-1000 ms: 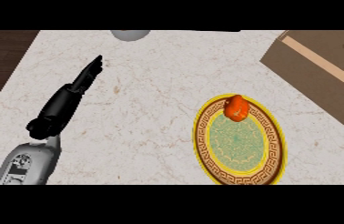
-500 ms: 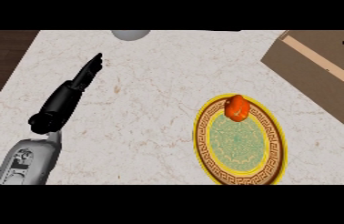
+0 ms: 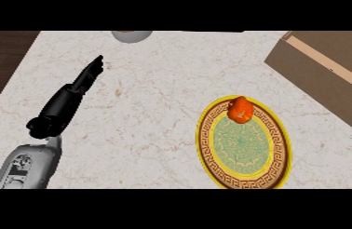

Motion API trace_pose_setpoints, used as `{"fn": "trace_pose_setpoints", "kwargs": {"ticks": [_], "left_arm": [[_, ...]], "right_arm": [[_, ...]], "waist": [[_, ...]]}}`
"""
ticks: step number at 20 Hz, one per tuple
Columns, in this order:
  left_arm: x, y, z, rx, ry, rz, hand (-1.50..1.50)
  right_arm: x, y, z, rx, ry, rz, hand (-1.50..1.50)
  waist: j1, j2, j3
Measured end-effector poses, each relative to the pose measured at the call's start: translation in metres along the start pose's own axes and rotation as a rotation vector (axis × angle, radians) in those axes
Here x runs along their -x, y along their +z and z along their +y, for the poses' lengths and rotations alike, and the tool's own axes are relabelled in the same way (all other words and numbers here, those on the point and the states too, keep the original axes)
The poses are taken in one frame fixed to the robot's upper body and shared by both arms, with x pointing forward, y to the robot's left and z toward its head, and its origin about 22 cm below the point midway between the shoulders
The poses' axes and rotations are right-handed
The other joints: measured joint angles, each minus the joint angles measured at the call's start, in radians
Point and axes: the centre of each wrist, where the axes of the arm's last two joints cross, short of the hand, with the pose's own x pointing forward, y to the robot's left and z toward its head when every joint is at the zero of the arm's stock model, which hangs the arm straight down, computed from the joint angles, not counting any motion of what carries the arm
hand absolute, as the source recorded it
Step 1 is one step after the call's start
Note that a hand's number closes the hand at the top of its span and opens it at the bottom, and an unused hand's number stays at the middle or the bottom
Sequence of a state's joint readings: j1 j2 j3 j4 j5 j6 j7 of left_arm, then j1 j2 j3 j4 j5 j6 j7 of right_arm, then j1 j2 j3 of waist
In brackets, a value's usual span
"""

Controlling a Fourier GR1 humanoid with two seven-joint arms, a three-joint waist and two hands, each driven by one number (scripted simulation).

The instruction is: Pick the bell pepper from the plate and place it in the cardboard box

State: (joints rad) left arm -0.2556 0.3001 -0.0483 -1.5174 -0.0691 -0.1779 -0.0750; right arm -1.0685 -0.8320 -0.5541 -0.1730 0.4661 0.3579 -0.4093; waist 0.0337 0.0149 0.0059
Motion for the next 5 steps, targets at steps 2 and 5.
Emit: {"fn": "trace_pose_setpoints", "kwargs": {"ticks": [2, 5], "left_arm": [[0.001, 0.000, -0.002, 0.002, -0.001, -0.005, 0.00], [-0.002, -0.003, -0.004, 0.004, -0.004, -0.014, 0.00]], "right_arm": [[0.004, 0.007, -0.010, 0.067, -0.099, 0.016, -1.50], [0.014, 0.018, -0.022, 0.151, -0.195, 0.032, -1.50]], "waist": [[0.005, 0.006, 0.000], [0.011, 0.009, 0.000]]}}
